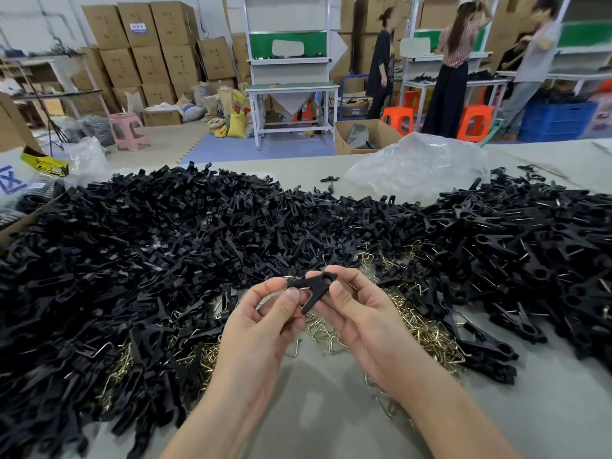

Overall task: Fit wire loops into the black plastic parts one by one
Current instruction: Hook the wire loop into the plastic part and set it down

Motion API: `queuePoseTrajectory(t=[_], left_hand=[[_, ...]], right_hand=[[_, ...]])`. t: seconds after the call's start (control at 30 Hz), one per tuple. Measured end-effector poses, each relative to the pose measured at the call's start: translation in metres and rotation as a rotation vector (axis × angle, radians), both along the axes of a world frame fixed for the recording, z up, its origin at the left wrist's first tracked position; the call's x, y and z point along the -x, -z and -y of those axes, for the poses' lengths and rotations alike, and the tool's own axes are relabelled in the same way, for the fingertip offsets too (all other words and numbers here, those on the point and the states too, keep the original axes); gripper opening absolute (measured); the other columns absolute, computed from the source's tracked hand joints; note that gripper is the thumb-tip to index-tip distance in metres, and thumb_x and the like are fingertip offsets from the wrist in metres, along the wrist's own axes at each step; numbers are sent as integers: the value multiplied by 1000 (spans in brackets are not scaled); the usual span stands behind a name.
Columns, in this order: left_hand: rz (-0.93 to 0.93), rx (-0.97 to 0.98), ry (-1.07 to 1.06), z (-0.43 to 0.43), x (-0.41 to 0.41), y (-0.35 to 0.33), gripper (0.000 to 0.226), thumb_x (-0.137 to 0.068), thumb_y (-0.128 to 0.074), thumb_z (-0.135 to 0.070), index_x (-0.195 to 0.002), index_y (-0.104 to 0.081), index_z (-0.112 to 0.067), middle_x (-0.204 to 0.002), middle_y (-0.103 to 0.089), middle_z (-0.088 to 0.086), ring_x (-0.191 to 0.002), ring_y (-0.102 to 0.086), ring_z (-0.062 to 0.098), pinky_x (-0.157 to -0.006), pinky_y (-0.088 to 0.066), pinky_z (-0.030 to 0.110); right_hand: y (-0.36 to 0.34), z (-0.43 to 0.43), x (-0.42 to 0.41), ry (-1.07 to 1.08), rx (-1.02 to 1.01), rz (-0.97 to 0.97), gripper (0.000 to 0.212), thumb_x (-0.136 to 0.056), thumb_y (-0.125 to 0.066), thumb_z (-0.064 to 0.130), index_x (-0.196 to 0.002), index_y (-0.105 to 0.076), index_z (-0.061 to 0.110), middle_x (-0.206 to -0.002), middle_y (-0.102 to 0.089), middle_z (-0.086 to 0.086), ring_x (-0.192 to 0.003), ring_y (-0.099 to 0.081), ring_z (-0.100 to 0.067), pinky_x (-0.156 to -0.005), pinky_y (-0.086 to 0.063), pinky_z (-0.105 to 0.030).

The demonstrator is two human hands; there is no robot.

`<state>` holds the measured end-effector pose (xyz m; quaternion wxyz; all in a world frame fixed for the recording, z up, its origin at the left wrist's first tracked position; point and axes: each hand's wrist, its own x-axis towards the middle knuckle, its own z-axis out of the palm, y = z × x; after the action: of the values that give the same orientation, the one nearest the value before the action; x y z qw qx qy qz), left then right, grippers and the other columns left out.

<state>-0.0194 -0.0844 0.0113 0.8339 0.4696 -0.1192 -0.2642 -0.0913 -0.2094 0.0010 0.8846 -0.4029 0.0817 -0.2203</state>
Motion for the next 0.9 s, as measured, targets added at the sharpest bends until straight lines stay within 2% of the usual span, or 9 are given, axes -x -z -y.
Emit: queuePoseTrajectory(t=[0.13,0.23,0.3,0.37,0.5,0.6,0.77,0.83,0.9], left_hand=[[22,23,29,2,6,0,34,-70,-70,-15,-104,-67,-8,-85,-75,9,-69,-70,11,-58,-56,20],[101,26,65,6,15,1,24,-66,-76,-26,-89,-75,-16,-87,-73,9,-71,-68,13,-60,-57,23],[158,2,59,7,19,3,21,-66,-76,-33,-83,-73,-23,-78,-69,5,-66,-64,12,-57,-55,24],[176,-42,62,5,19,5,27,-70,-75,-42,-85,-65,-22,-72,-63,2,-62,-59,10,-53,-49,24],[348,-149,0,-2,18,7,37,-79,-71,-55,-98,-55,-27,-71,-60,2,-57,-53,14,-44,-42,28],[444,-177,-63,-3,17,8,36,-79,-64,-57,-98,-53,-28,-61,-52,-1,-51,-45,16,-42,-38,25],[472,-223,-110,-3,10,9,33,-78,-57,-60,-82,-51,-28,-55,-47,-9,-48,-41,15,-41,-34,23],[475,-222,-85,-3,9,11,32,-78,-58,-59,-80,-51,-28,-55,-47,-10,-47,-40,14,-40,-35,22],[452,-226,-66,-2,6,13,31,-78,-60,-57,-79,-54,-27,-53,-46,-9,-45,-36,13,-39,-31,24]], right_hand=[[1,-2,-1,-17,-47,3,26,-84,-61,11,-109,-64,5,-113,-73,-18,-96,-74,-25,-82,-60,-27],[2,-7,-1,-62,-23,-23,26,-86,-60,15,-110,-66,6,-101,-70,-19,-83,-67,-24,-70,-56,-27],[3,-12,-1,-95,28,-51,28,-88,-60,17,-113,-67,5,-98,-67,-20,-82,-61,-28,-68,-49,-29],[4,-16,-1,-117,91,-70,30,-90,-61,18,-116,-69,4,-95,-62,-22,-81,-54,-27,-70,-44,-32],[2,-22,3,-35,414,-92,24,-99,-59,20,-118,-71,12,-101,-59,-41,-75,-56,-37,-62,-54,-36],[0,-26,3,64,561,-60,17,-94,-65,16,-108,-76,14,-97,-69,-27,-74,-66,-30,-66,-58,-29],[0,-26,2,102,631,-80,9,-90,-72,6,-97,-79,8,-101,-73,-8,-79,-72,-12,-69,-56,-20],[1,-25,3,109,676,-104,11,-90,-72,1,-91,-80,9,-100,-71,5,-78,-71,-7,-69,-55,-17],[2,-26,3,93,742,-109,18,-90,-72,0,-86,-81,16,-100,-68,10,-75,-70,-5,-69,-53,-15]])
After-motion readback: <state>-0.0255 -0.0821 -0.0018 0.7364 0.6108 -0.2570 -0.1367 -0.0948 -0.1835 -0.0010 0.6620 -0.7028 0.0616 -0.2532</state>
